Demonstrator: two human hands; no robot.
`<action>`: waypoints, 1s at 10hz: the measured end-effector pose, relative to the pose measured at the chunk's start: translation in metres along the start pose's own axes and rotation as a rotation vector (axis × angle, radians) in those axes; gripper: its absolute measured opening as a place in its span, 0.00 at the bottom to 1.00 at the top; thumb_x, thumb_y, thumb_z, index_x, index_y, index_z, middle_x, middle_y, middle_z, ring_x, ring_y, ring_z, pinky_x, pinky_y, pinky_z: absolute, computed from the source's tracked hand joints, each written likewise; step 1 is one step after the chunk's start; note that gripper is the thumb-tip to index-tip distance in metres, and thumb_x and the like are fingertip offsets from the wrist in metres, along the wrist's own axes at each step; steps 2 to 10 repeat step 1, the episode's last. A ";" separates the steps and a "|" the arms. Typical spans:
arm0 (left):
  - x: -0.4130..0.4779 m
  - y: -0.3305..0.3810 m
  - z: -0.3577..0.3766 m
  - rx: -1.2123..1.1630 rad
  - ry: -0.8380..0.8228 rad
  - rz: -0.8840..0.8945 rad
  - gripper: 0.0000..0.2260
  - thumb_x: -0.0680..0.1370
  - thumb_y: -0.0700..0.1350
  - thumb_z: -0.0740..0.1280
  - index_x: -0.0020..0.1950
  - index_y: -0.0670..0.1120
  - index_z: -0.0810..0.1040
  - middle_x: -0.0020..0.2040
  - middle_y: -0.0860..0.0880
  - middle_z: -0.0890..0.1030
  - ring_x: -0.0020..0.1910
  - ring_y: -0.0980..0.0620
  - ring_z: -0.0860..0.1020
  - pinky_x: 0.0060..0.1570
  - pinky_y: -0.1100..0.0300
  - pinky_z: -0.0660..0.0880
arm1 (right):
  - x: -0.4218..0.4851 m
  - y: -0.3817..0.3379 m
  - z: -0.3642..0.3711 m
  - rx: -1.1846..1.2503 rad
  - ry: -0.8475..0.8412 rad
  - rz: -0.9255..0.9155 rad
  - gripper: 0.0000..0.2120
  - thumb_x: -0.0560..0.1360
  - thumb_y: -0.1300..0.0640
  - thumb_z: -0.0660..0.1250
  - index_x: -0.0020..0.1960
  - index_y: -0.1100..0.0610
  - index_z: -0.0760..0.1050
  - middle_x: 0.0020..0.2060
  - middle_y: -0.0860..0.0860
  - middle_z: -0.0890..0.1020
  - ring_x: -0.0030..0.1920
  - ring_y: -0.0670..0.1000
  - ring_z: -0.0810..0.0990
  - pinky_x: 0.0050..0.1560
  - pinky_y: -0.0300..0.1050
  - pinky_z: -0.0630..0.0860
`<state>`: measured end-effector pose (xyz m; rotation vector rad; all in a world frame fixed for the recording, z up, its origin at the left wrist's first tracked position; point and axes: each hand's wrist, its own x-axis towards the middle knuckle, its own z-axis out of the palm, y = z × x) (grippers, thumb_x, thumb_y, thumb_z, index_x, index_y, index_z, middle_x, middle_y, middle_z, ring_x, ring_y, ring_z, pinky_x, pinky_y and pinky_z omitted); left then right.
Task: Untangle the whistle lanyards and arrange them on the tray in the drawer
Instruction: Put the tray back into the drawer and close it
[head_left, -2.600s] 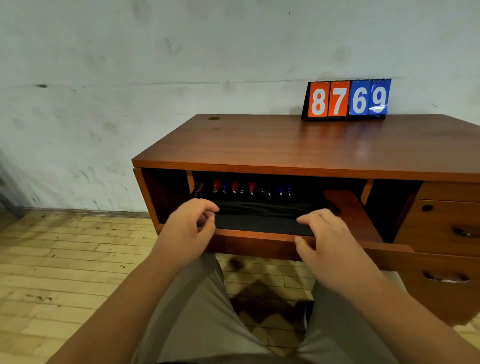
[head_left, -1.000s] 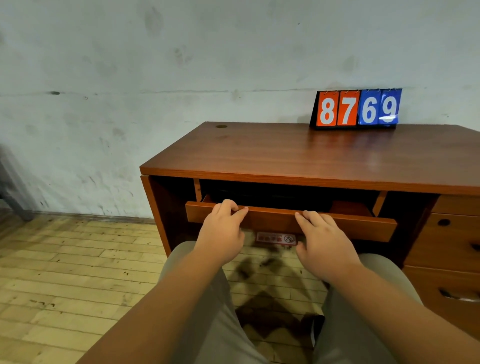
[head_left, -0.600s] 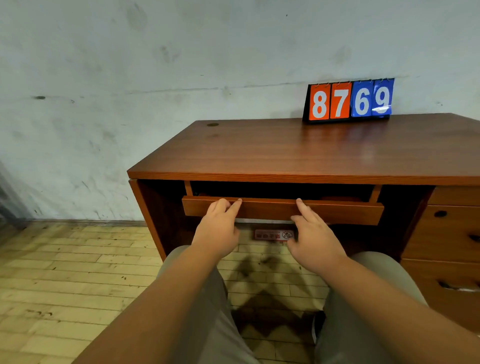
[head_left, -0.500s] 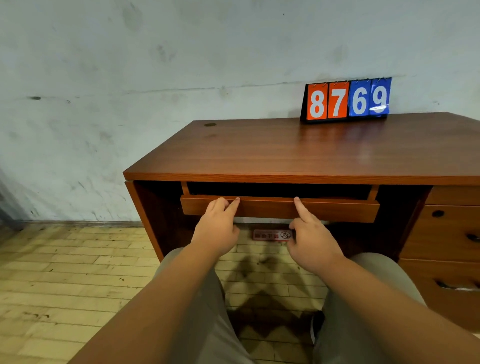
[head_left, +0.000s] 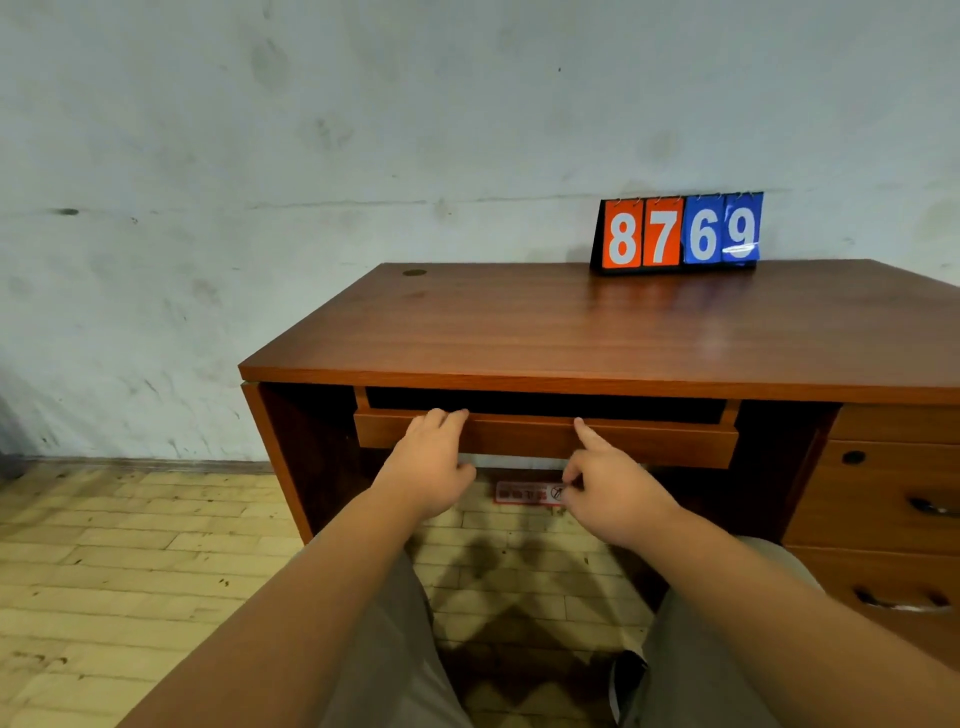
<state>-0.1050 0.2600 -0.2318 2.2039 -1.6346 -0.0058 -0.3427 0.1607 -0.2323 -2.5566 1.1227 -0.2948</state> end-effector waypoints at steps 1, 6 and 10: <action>0.003 0.018 -0.030 -0.121 0.008 0.001 0.27 0.85 0.49 0.68 0.83 0.50 0.66 0.72 0.52 0.74 0.72 0.51 0.74 0.71 0.53 0.74 | 0.006 -0.012 -0.034 0.120 0.041 0.048 0.11 0.84 0.53 0.66 0.47 0.51 0.85 0.60 0.50 0.85 0.58 0.51 0.84 0.57 0.42 0.82; 0.003 0.018 -0.030 -0.121 0.008 0.001 0.27 0.85 0.49 0.68 0.83 0.50 0.66 0.72 0.52 0.74 0.72 0.51 0.74 0.71 0.53 0.74 | 0.006 -0.012 -0.034 0.120 0.041 0.048 0.11 0.84 0.53 0.66 0.47 0.51 0.85 0.60 0.50 0.85 0.58 0.51 0.84 0.57 0.42 0.82; 0.003 0.018 -0.030 -0.121 0.008 0.001 0.27 0.85 0.49 0.68 0.83 0.50 0.66 0.72 0.52 0.74 0.72 0.51 0.74 0.71 0.53 0.74 | 0.006 -0.012 -0.034 0.120 0.041 0.048 0.11 0.84 0.53 0.66 0.47 0.51 0.85 0.60 0.50 0.85 0.58 0.51 0.84 0.57 0.42 0.82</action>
